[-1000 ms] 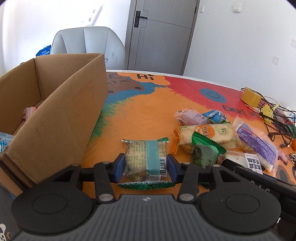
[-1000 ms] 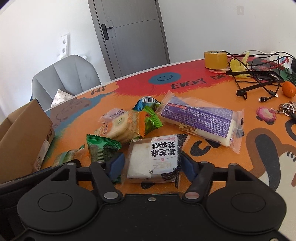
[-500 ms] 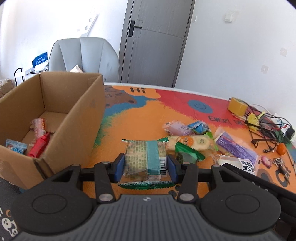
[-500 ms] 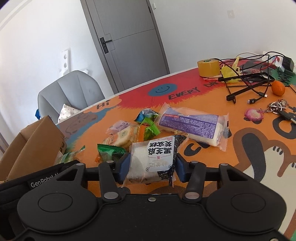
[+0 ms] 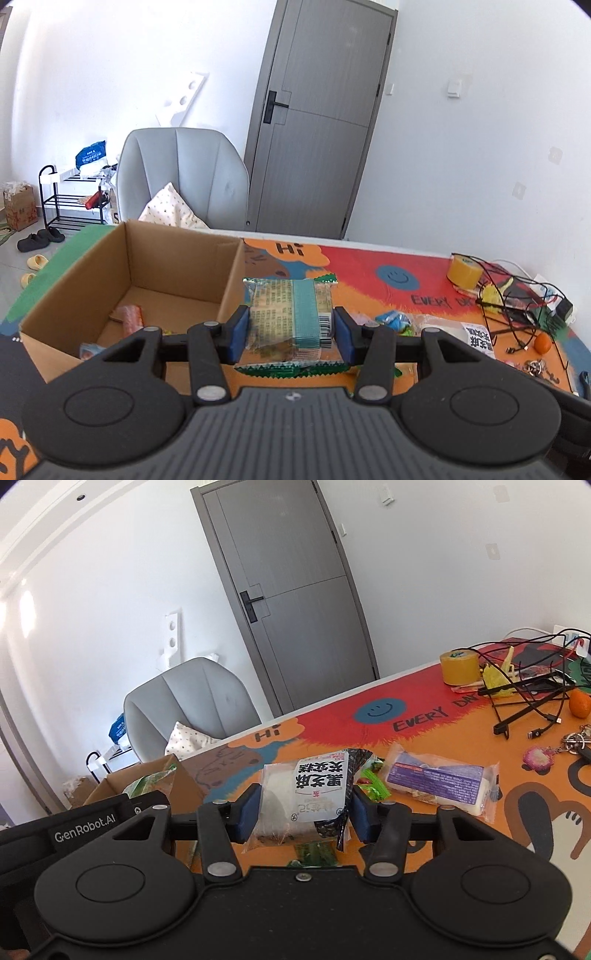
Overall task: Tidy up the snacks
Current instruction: 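Grasp the white black-lettered packet with the right tool while the left tool lifts its packet, then carry both packets over the cardboard box and open both tools to drop them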
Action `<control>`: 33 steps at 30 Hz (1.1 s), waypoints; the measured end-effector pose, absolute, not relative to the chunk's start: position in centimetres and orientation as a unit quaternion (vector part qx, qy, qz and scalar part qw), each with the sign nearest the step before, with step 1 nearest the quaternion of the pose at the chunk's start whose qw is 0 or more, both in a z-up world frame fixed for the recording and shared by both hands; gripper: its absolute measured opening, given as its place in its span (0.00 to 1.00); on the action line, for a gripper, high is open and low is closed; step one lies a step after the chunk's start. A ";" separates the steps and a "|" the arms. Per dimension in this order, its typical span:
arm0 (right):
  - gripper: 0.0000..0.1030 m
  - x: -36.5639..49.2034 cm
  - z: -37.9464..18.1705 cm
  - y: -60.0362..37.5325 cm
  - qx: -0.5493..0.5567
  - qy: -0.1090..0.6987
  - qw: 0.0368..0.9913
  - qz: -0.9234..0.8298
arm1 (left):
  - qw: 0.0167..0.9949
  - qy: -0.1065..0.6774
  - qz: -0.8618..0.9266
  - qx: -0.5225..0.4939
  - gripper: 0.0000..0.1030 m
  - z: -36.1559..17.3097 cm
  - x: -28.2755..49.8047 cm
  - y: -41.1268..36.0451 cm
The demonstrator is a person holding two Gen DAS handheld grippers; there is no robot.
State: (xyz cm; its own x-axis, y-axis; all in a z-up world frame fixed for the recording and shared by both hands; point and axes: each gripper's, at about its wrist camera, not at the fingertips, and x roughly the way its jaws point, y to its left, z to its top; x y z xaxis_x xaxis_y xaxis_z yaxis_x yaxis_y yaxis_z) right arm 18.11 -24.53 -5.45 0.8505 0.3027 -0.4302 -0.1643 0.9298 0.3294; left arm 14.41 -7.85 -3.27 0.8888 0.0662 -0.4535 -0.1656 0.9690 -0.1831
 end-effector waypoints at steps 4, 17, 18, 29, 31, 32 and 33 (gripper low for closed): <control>0.49 18.0 -4.7 -23.5 0.144 0.234 0.951 0.140 | 0.967 0.217 0.068 -0.115 0.46 -2.5 13.8 -6.3; 0.49 19.0 -3.8 -18.7 0.140 0.228 0.944 0.192 | 0.964 0.206 0.105 -0.134 0.46 -1.7 13.4 0.0; 0.49 19.1 -3.7 -18.2 0.138 0.228 0.944 0.196 | 0.963 0.206 0.106 -0.136 0.46 -1.7 13.5 0.5; 0.48 20.9 -3.7 -13.9 0.124 0.233 0.937 0.230 | 0.956 0.216 0.132 -0.152 0.46 -2.6 15.5 4.5; 0.48 21.2 -3.8 -13.3 0.121 0.236 0.936 0.233 | 0.954 0.220 0.132 -0.155 0.46 -3.0 15.8 4.8; 0.48 21.4 -3.9 -13.0 0.120 0.238 0.935 0.234 | 0.953 0.222 0.132 -0.156 0.46 -3.1 16.0 5.1; 0.48 21.4 -4.0 -12.6 0.120 0.240 0.934 0.234 | 0.952 0.224 0.132 -0.159 0.46 -3.3 16.2 5.3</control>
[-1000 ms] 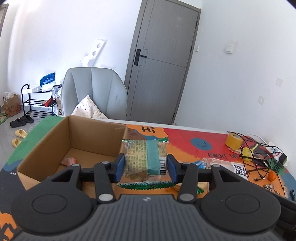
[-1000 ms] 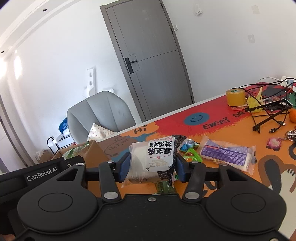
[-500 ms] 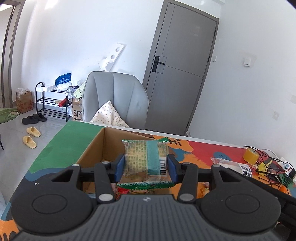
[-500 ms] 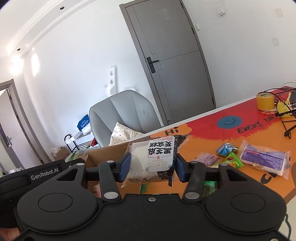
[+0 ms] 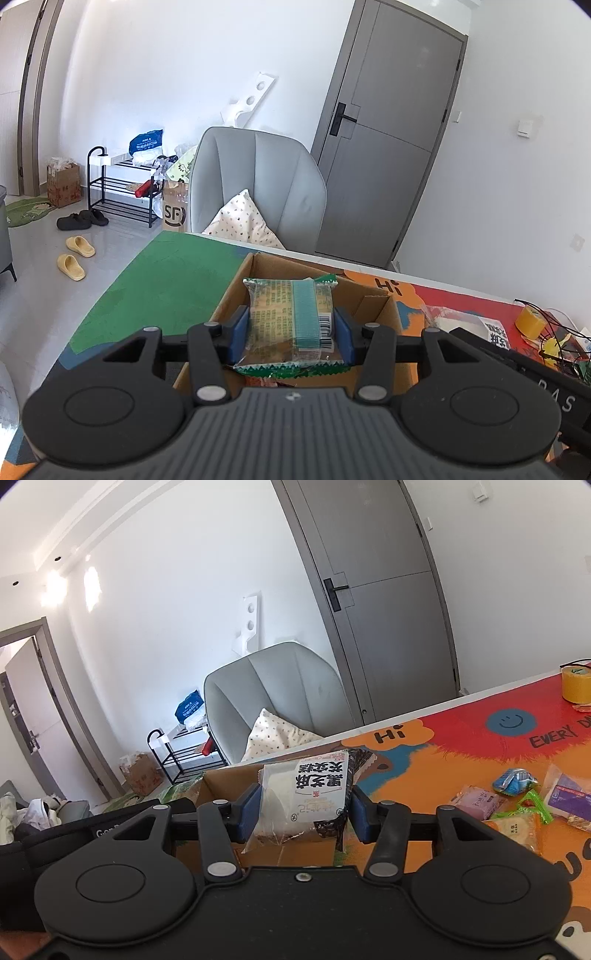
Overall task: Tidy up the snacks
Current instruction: 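Carry both packets over the cardboard box and open both tools to drop them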
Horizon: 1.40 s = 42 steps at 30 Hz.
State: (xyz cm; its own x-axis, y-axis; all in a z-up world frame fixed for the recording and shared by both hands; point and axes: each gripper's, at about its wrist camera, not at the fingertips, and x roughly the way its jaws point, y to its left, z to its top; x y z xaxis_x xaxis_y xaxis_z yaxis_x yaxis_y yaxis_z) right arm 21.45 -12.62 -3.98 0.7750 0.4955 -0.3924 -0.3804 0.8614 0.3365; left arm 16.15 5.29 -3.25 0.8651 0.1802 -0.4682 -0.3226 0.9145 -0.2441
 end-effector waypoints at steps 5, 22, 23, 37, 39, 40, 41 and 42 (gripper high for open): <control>0.48 22.2 -4.0 -11.5 0.120 0.245 0.931 0.240 | 0.954 0.215 0.122 -0.168 0.55 -3.3 16.2 6.1; 0.76 23.5 -3.7 -9.3 0.144 0.255 0.923 0.251 | 0.948 0.198 0.163 -0.188 0.81 -2.4 14.1 9.3; 0.76 23.4 -3.7 -9.6 0.146 0.258 0.922 0.248 | 0.948 0.201 0.165 -0.186 0.83 -2.5 14.1 9.3; 0.79 21.5 -3.7 -13.6 0.135 0.278 0.926 0.215 | 0.949 0.219 0.159 -0.160 0.94 -2.3 14.4 6.3; 0.85 21.0 -3.7 -14.4 0.136 0.277 0.928 0.210 | 0.949 0.221 0.156 -0.160 0.96 -2.4 14.3 5.7; 0.86 20.8 -3.7 -14.9 0.139 0.277 0.928 0.206 | 0.949 0.224 0.153 -0.160 0.96 -2.5 14.4 5.3; 0.89 20.7 -3.7 -15.5 0.143 0.277 0.928 0.203 | 0.949 0.227 0.150 -0.159 0.96 -2.5 14.4 4.9; 0.91 20.6 -3.8 -16.0 0.147 0.278 0.928 0.199 | 0.949 0.229 0.147 -0.157 0.96 -2.5 14.4 4.5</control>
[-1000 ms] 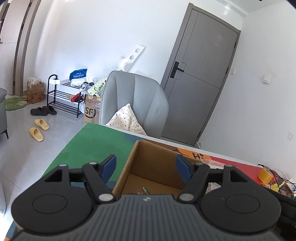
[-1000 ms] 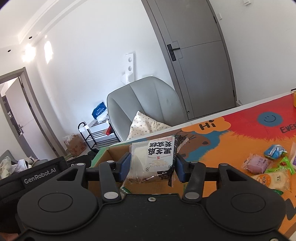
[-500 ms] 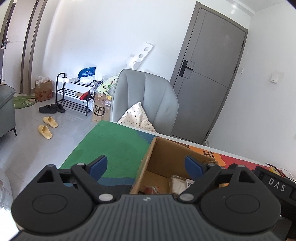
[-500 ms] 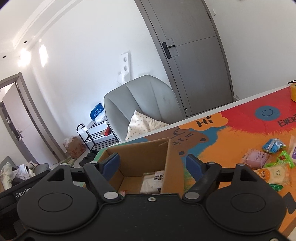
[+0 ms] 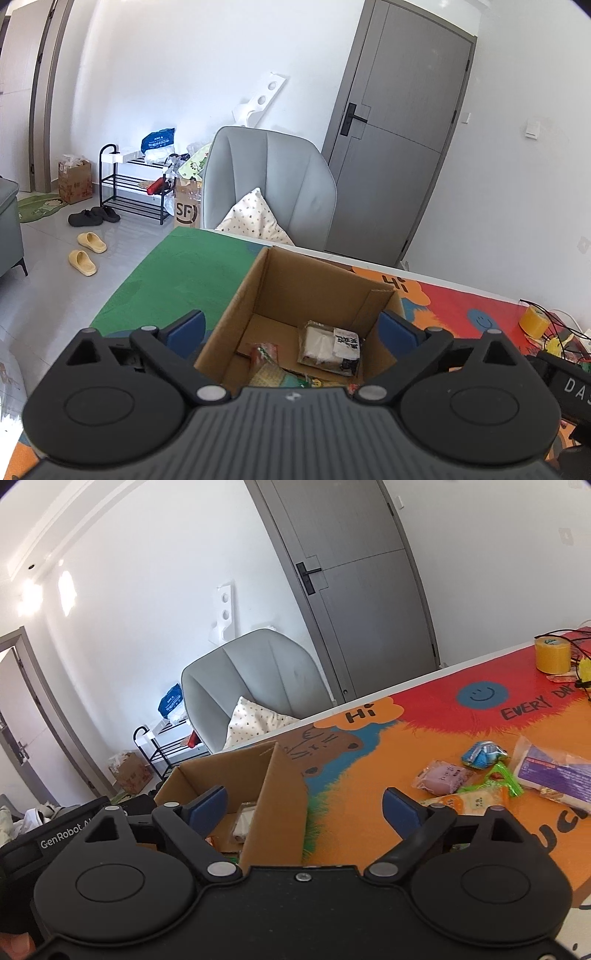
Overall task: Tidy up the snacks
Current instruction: 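Carry both packets over the cardboard box and open both tools to drop them, then grasp the green candy packet with the left tool while the right approaches the orange pastry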
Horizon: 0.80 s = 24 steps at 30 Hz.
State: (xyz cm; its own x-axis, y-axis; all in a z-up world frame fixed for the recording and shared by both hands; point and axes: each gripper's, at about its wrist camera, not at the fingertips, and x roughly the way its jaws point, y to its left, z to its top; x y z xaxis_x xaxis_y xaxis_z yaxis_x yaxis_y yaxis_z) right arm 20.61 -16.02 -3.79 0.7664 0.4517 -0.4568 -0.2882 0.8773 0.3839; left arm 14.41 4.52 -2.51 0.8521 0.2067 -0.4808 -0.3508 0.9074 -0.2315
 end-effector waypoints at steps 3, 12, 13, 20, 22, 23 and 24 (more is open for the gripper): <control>0.91 20.4 -3.9 -17.6 0.154 0.280 0.929 0.187 | 0.952 0.230 0.136 -0.149 0.97 -2.4 14.4 3.2; 0.94 19.2 -3.9 -22.0 0.168 0.283 0.932 0.151 | 0.950 0.258 0.096 -0.145 0.97 -2.4 14.5 -0.9; 0.94 19.0 -3.8 -22.4 0.170 0.282 0.932 0.149 | 0.950 0.262 0.088 -0.144 0.97 -2.4 14.5 -1.2; 0.98 17.7 -3.7 -25.5 0.177 0.269 0.938 0.130 | 0.954 0.272 0.056 -0.116 0.97 -2.3 14.5 -4.6; 0.98 17.5 -3.9 -26.5 0.181 0.268 0.938 0.125 | 0.954 0.273 0.052 -0.115 0.97 -2.4 14.6 -5.4; 0.98 17.4 -3.9 -27.0 0.183 0.268 0.938 0.121 | 0.954 0.273 0.052 -0.116 0.97 -2.5 14.6 -5.7; 0.98 17.3 -4.1 -27.5 0.185 0.268 0.938 0.118 | 0.953 0.273 0.052 -0.118 0.97 -2.5 14.6 -6.0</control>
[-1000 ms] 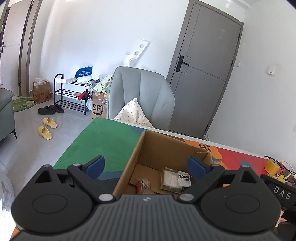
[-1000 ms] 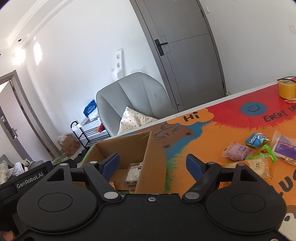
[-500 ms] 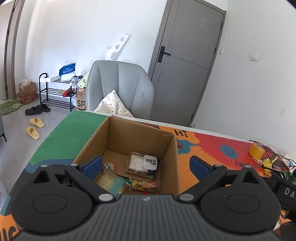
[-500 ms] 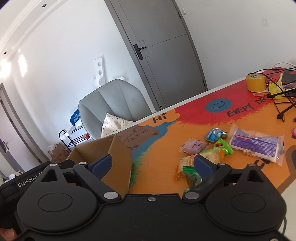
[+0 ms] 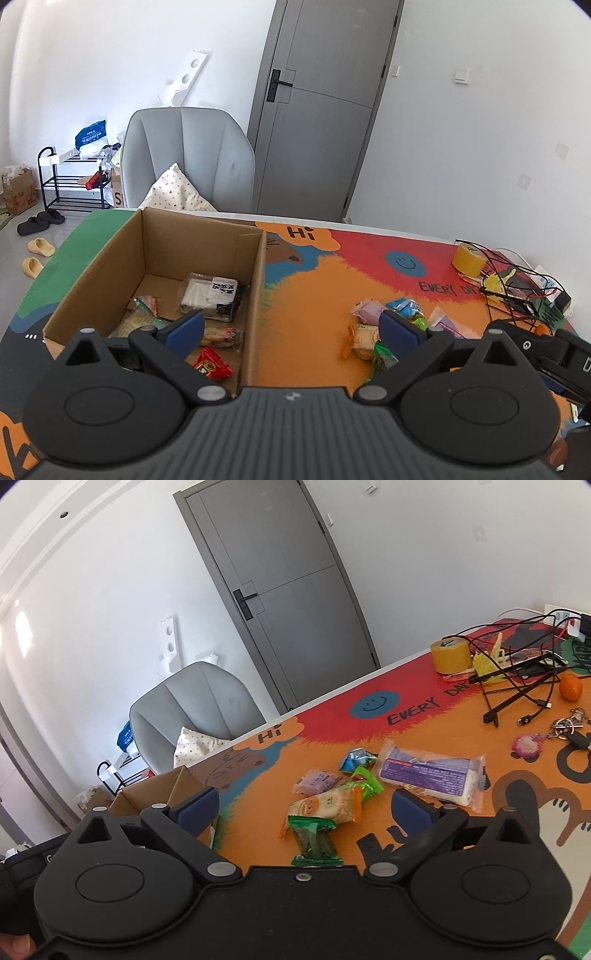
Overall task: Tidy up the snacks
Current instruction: 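Grasp the green candy packet with the left tool while the right approaches the orange pastry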
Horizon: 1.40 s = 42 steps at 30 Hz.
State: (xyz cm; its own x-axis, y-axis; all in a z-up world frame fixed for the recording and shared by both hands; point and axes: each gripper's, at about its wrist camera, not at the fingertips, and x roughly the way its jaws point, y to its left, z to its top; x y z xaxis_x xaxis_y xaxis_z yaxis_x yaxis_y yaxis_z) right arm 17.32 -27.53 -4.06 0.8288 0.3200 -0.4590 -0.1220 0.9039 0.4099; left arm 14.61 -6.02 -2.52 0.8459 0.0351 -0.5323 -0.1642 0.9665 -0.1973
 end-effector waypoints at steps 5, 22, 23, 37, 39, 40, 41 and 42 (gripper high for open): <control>0.98 17.2 -4.7 -29.8 0.194 0.269 0.938 0.102 | 0.951 0.283 0.039 -0.114 0.97 -2.8 15.2 -7.7; 0.97 18.1 -7.9 -33.9 0.217 0.274 0.934 0.077 | 0.948 0.307 -0.007 -0.083 0.95 -5.8 17.8 -13.1; 0.96 18.2 -8.1 -34.0 0.217 0.275 0.933 0.079 | 0.948 0.309 -0.007 -0.080 0.95 -6.1 18.0 -13.3; 0.75 20.7 -11.2 -34.4 0.242 0.312 0.913 0.101 | 0.934 0.346 -0.012 -0.089 0.67 -10.2 21.3 -15.0; 0.74 21.2 -11.6 -34.2 0.248 0.319 0.908 0.109 | 0.933 0.349 -0.012 -0.087 0.66 -10.7 21.6 -15.2; 0.73 21.4 -11.7 -34.1 0.253 0.322 0.905 0.113 | 0.933 0.349 -0.011 -0.086 0.65 -10.9 21.7 -15.3; 0.73 21.6 -11.8 -34.0 0.257 0.325 0.902 0.117 | 0.935 0.345 -0.013 -0.084 0.63 -11.0 21.8 -15.4; 0.73 21.9 -12.0 -33.8 0.260 0.327 0.901 0.120 | 0.937 0.340 -0.015 -0.081 0.63 -11.1 21.8 -15.6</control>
